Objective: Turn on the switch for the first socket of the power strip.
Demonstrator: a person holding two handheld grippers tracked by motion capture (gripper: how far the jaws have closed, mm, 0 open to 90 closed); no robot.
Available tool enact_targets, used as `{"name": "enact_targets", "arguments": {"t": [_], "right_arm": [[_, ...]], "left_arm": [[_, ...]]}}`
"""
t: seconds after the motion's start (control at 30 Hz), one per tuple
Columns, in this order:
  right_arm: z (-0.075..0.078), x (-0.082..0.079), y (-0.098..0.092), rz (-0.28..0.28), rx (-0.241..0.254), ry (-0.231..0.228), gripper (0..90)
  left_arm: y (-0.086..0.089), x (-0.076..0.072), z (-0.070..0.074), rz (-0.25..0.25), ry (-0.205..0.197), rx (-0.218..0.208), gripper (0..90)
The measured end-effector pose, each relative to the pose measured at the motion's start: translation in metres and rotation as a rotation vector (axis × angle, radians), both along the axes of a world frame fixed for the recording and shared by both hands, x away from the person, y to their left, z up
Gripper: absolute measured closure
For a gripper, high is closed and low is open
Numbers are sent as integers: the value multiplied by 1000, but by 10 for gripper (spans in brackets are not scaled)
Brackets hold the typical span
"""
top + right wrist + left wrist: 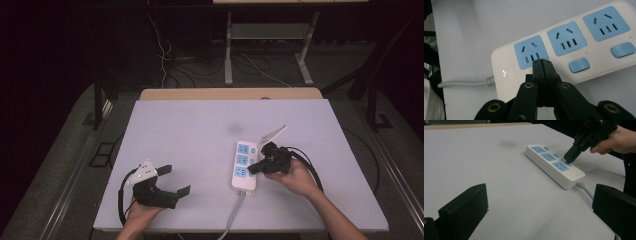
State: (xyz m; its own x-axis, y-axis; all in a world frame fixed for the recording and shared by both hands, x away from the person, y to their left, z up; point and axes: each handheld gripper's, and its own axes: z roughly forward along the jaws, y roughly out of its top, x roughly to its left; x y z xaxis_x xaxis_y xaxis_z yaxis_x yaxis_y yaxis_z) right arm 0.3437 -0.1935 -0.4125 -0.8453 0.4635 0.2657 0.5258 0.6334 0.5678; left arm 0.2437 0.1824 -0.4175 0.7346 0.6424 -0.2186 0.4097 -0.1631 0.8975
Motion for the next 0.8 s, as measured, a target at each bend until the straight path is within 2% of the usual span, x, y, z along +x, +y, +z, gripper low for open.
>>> {"name": "enact_targets", "arguments": {"t": [0.13, 0.27, 0.47, 0.67, 0.8], "right_arm": [[-2, 0, -2, -16, 23, 11, 900], [-4, -1, -3, -21, 30, 2, 900], [-3, -3, -1, -11, 11, -22, 900], [-3, -3, 1, -15, -11, -26, 900], [-5, -4, -2, -22, 20, -26, 900]], "left_arm": [[-1, 1, -1, -4, -1, 11, 0], [-2, 1, -1, -4, 0, 11, 0], [-3, 0, -1, -8, -1, 18, 0], [-3, 1, -1, -6, 0, 16, 0], [-3, 0, -1, -6, 0, 16, 0]]}}
